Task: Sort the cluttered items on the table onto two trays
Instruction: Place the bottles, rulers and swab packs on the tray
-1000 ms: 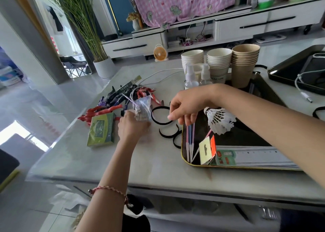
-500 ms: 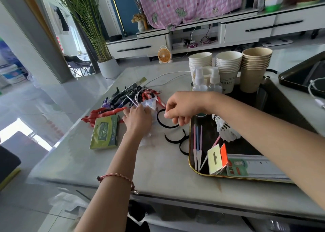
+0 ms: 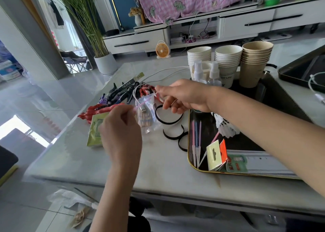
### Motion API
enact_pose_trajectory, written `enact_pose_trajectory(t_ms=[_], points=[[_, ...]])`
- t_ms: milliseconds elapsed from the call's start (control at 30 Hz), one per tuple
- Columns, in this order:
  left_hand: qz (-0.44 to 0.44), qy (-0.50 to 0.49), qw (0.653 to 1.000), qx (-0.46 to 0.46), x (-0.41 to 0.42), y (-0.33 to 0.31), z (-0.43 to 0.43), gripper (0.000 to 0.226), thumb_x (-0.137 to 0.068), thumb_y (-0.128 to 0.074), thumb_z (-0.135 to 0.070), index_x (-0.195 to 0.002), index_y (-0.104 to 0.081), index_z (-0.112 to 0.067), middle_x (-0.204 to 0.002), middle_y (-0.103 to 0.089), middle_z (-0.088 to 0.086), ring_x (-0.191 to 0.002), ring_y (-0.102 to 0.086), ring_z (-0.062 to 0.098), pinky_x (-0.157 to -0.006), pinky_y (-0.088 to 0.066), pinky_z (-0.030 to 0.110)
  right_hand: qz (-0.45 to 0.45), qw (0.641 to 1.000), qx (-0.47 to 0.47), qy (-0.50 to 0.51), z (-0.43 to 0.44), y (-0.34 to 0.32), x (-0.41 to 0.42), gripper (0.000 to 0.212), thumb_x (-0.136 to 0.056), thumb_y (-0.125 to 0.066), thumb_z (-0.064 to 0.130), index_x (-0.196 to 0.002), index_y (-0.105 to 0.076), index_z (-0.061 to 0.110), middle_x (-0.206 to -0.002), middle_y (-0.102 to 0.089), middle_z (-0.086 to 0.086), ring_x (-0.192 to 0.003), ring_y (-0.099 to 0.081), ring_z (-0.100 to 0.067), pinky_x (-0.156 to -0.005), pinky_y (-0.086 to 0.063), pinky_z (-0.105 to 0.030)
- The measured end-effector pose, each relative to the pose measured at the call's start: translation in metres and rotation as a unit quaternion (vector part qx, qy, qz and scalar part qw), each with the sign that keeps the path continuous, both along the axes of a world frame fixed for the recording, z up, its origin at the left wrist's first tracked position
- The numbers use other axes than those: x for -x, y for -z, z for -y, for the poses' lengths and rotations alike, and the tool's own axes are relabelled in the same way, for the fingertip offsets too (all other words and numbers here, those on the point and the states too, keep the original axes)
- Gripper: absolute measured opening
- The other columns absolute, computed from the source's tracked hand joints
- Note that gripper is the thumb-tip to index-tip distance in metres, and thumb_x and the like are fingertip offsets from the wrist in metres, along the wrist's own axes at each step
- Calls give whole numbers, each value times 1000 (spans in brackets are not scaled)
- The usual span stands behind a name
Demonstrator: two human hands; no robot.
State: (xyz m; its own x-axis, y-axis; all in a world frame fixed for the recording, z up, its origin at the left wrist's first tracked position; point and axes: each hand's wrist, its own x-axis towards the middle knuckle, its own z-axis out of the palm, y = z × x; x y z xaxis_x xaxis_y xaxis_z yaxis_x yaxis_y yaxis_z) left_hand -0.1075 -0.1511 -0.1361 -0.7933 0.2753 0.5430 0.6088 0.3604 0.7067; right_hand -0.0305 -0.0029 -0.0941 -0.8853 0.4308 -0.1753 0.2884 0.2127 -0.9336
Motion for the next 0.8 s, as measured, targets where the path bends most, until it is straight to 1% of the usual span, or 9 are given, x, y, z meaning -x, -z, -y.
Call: enact_pose_trajectory(t_ms=[67, 167, 300, 433, 500, 600, 667, 733, 800], points=[[16, 91, 996, 19, -21, -1, -4, 14, -85, -63, -7, -92, -70, -17, -69, -59, -18, -64, -55, -4, -60, -38, 1, -29, 998, 30, 39, 1, -1, -2, 27, -96, -49, 30, -100, -58, 5, -67, -55, -2, -48, -45, -7, -46, -37, -17], [89, 177, 980, 14, -34, 5, -11, 18, -83, -65, -8, -86, -65, -26, -73, -69, -10, -66, -64, 7, -66, -49, 18, -36, 997, -5, 68, 1, -2, -8, 20, -96, -49, 18, -80, -58, 9, -60, -51, 0, -46, -42, -7, -44, -33, -17], [115, 229, 966, 21, -40, 9, -7, 21, -91, -56, -23, -73, -64, -30, -71, -70, -9, -68, -66, 10, -66, -54, 33, 38, 993, -108, 35, 0, -10, -26, 18, -93, -52, 12, -79, -60, 4, -59, -55, -3, -43, -45, -9, -40, -34, -15], [105, 230, 967, 37, -40, 10, -10, 22, -93, -52, -22, -75, -61, -32, -77, -69, -10, -74, -66, 11, -70, -53, 32, 114, 969, -215, 52, 3, -7, -38, 15, -88, -48, 5, -80, -59, -2, -64, -60, -11, -45, -47, -16, -37, -36, -14], [97, 241, 964, 51, -45, 11, -13, 22, -92, -53, -17, -76, -61, -30, -78, -68, -11, -76, -65, 10, -71, -51, 25, 154, 956, -245, 49, 5, 2, -42, 17, -88, -45, 3, -76, -56, -2, -63, -60, -11, -45, -51, -17, -38, -40, -15], [74, 267, 956, 94, -54, 14, -19, 16, -92, -53, -16, -83, -66, -20, -75, -65, -15, -72, -60, -3, -64, -43, 8, 212, 949, -233, 29, 7, 15, -47, 19, -88, -44, 1, -72, -54, -3, -59, -59, -11, -44, -52, -17, -40, -43, -18], [56, 290, 947, 127, -59, 17, -22, 15, -92, -53, -15, -90, -67, -18, -75, -62, -19, -71, -57, -7, -62, -40, 3, 244, 942, -230, 9, 7, 18, -49, 21, -91, -47, 6, -72, -51, -2, -58, -57, -11, -42, -51, -16, -40, -44, -21], [37, 317, 936, 150, -63, 19, -25, 18, -92, -51, -12, -99, -67, -17, -88, -65, -14, -84, -59, -2, -70, -41, 4, 263, 930, -255, 1, 7, 16, -51, 25, -94, -46, 8, -72, -52, -2, -59, -58, -13, -41, -52, -16, -42, -46, -23], [1, 325, 930, 175, -65, 21, -28, 24, -93, -49, -11, -107, -67, -16, -101, -64, -9, -100, -55, 8, -78, -39, 11, 265, 920, -288, -2, 7, 10, -53, 23, -94, -42, 4, -77, -56, -4, -61, -61, -14, -39, -54, -16, -41, -47, -22]])
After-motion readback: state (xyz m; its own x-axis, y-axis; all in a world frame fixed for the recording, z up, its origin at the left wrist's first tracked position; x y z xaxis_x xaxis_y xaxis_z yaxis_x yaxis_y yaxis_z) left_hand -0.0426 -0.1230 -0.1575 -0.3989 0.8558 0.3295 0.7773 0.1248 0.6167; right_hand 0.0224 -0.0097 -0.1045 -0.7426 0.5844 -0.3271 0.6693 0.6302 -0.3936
